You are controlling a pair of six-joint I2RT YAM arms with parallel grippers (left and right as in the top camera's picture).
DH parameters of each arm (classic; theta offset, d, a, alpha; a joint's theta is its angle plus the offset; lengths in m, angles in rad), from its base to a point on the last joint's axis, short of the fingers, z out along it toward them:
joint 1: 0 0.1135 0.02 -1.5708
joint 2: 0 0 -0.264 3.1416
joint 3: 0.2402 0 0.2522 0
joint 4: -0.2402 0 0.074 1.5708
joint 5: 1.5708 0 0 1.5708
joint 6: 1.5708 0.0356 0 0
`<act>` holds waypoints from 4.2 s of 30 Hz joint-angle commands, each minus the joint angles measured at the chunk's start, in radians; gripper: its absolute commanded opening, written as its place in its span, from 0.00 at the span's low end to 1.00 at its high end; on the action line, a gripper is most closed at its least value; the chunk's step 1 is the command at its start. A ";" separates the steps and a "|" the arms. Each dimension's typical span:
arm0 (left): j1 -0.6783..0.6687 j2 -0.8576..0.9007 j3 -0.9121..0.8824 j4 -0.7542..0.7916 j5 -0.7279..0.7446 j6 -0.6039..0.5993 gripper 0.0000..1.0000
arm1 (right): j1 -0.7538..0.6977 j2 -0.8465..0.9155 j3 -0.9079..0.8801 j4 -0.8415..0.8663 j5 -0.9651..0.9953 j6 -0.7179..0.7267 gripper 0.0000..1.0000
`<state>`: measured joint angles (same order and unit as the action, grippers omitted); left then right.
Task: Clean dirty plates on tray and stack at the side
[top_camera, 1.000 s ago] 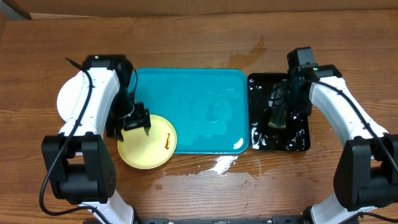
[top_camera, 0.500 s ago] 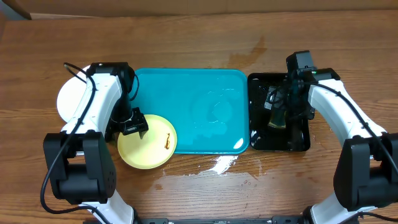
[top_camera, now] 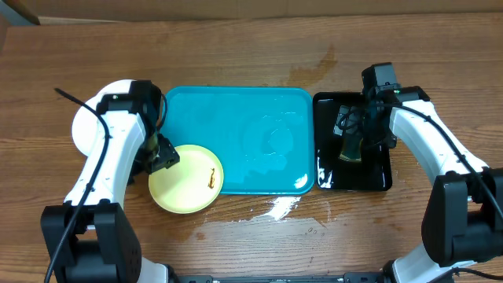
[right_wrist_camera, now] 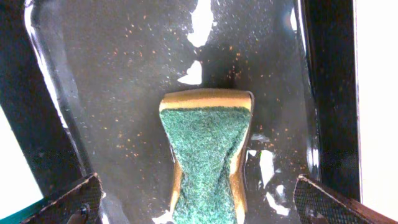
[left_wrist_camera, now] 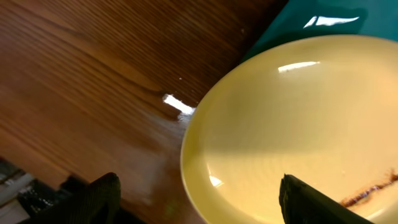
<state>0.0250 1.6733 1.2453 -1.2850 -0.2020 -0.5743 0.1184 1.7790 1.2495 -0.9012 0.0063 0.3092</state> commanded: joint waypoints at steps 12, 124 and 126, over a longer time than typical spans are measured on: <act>0.138 -0.010 -0.254 0.265 0.256 0.133 0.72 | -0.002 0.004 -0.002 0.008 0.000 -0.002 1.00; -0.152 0.191 0.008 0.607 0.375 0.460 0.54 | -0.002 0.004 -0.002 0.008 0.000 -0.002 1.00; -0.152 0.223 0.008 0.618 0.398 0.463 0.52 | -0.002 0.004 -0.002 0.008 0.000 -0.002 1.00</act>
<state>-0.1303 1.8481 1.2629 -0.6781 0.1169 -0.1410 0.1184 1.7798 1.2495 -0.8978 0.0067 0.3092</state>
